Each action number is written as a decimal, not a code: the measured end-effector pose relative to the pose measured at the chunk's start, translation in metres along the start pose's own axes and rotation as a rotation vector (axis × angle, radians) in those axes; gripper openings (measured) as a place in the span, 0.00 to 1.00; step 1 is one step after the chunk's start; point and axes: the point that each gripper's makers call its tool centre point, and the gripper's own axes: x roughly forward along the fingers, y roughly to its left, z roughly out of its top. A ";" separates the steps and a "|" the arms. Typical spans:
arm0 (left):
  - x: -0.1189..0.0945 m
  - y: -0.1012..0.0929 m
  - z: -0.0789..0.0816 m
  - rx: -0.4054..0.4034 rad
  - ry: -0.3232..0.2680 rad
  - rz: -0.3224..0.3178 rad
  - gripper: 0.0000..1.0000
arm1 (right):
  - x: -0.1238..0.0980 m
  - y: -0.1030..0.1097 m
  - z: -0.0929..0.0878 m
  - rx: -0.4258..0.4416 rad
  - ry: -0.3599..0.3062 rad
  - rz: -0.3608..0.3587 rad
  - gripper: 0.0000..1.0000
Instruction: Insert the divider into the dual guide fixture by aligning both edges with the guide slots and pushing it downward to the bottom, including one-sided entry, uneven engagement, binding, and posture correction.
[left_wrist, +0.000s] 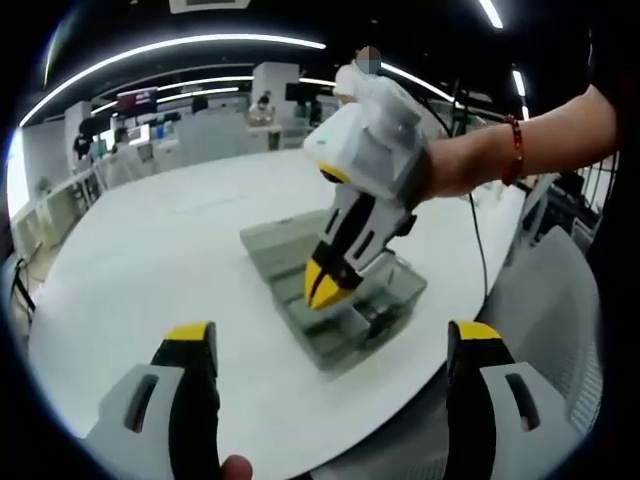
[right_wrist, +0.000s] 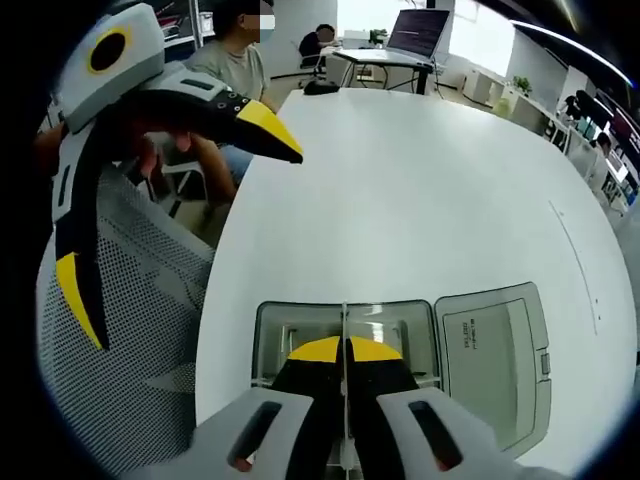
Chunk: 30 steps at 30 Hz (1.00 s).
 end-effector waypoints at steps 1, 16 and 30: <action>0.000 0.000 0.000 -0.001 -0.002 0.000 0.94 | 0.000 0.000 -0.001 -0.006 0.002 -0.002 0.00; 0.006 -0.008 0.007 0.029 0.010 -0.031 0.94 | 0.003 -0.001 -0.003 -0.007 -0.015 -0.056 0.00; 0.005 -0.017 0.026 0.056 -0.002 -0.052 0.93 | 0.021 -0.001 -0.007 -0.092 0.094 -0.142 0.00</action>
